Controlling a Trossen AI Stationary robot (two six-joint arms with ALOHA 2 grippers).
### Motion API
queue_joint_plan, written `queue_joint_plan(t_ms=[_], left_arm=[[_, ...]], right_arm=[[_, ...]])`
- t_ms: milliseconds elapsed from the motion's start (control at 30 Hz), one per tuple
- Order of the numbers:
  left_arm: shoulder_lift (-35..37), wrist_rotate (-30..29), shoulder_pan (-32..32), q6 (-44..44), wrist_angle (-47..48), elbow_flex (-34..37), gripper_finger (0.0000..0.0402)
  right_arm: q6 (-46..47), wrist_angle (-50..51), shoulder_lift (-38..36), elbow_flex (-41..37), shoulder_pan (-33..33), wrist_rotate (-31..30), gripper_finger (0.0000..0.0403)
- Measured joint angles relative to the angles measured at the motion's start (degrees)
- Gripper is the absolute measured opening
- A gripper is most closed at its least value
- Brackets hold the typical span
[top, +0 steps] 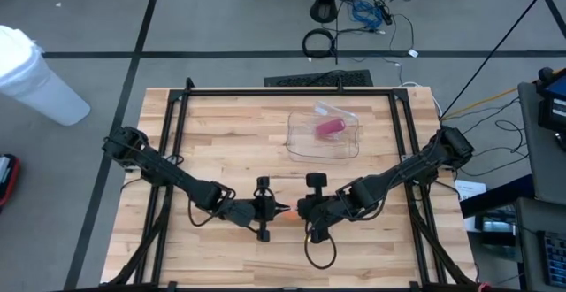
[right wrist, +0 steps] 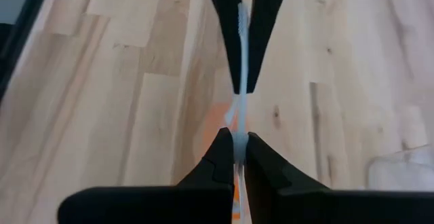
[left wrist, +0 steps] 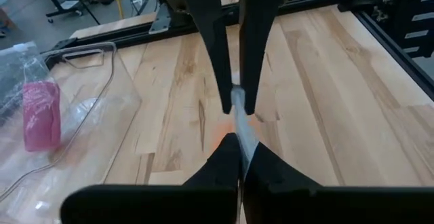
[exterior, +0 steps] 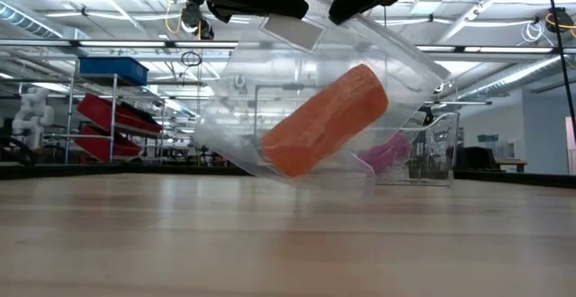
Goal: Roll bandage
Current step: Close the transparent zip bag
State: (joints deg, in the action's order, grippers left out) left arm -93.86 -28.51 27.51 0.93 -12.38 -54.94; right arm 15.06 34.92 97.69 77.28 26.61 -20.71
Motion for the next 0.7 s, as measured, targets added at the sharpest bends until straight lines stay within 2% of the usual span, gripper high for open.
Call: queue_joint_plan(t_ms=[233, 400, 700], left_arm=[[0.5, -1.9, 1.5, 0.0, 0.4, 0.0, 0.0001], [3.1, -6.1, 3.8, -0.1, 1.6, 0.0, 0.0], [6.3, -10.4, 5.9, -0.4, 4.4, 0.0, 0.0]], right_arm=[[1.4, 2.3, -0.8, -0.2, 0.4, 1.6, 0.0002], [3.7, 3.9, -2.8, -0.2, 0.8, 1.7, 0.0002], [7.8, 8.0, -4.7, -0.3, 2.5, 1.6, 0.0002]])
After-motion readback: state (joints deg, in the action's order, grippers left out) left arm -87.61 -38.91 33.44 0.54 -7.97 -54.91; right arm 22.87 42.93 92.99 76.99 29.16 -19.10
